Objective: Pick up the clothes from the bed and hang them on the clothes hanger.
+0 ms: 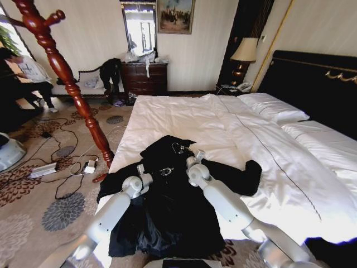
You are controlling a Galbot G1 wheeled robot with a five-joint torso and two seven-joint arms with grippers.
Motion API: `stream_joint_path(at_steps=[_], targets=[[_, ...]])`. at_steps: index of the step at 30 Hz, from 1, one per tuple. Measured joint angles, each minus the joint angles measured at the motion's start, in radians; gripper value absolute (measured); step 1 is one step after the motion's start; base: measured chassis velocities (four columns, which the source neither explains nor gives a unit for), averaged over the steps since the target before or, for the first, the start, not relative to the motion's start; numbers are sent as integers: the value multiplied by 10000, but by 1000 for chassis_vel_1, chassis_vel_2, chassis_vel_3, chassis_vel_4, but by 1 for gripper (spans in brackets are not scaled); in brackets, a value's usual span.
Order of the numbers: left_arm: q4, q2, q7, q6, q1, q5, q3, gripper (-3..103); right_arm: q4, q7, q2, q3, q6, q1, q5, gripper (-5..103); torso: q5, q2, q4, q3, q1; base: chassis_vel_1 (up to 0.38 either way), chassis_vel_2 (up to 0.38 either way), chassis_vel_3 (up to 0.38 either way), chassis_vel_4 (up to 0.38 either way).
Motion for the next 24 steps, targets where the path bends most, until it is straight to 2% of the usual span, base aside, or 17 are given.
stream_joint_path(at_steps=[6,7,8,9,12,13,14,16,19,20,21,22,24], targets=[[324,-9,146,-265,-197,361,87,16,26,3,2,-69,1,-152,-499,-2,0,0,-1,0,0,0,0,0,0],[335,0,158,-282,-207,400,88,16,57,3,-18,-127,-5,-174,-593,2,-1,0,-1,0,0,0,0,0,0],[335,0,158,-282,-207,400,88,16,57,3,-18,-127,-5,-174,-593,2,-1,0,-1,0,0,0,0,0,0],[358,12,181,-311,-225,455,87,16,131,1,-52,-208,-20,-207,-666,8,-1,0,-1,0,0,0,0,0,0],[422,35,224,-351,-263,566,74,16,281,-5,-95,-319,-33,-259,-691,13,-2,0,-2,0,0,0,0,0,0],[485,50,249,-375,-298,626,50,16,424,-43,-144,-384,-29,-302,-682,19,-1,0,0,0,0,0,0,0,0],[577,63,275,-401,-359,688,23,16,678,-192,-287,-462,72,-391,-595,29,-1,0,2,0,0,0,0,0,0],[622,66,294,-416,-390,738,13,16,807,-273,-384,-492,157,-444,-547,29,-2,0,0,0,-1,0,0,0,0],[738,70,353,-491,-457,958,5,16,1060,-281,-716,-443,270,-624,-328,46,1,0,1,0,-1,0,0,0,0],[817,70,380,-515,-503,1046,16,16,1162,-27,-851,-306,121,-702,-125,51,1,0,0,0,-1,0,0,0,0],[817,70,380,-515,-503,1046,16,16,1162,-27,-851,-306,121,-702,-125,51,1,0,0,0,-1,0,0,0,0],[875,70,401,-538,-549,1117,35,17,1230,540,-945,-156,-260,-738,110,51,0,0,0,-1,-1,0,0,0,0],[961,85,429,-578,-644,1243,84,18,1126,2365,-1071,149,-1494,-709,679,62,3,0,0,0,-2,0,0,0,0]])
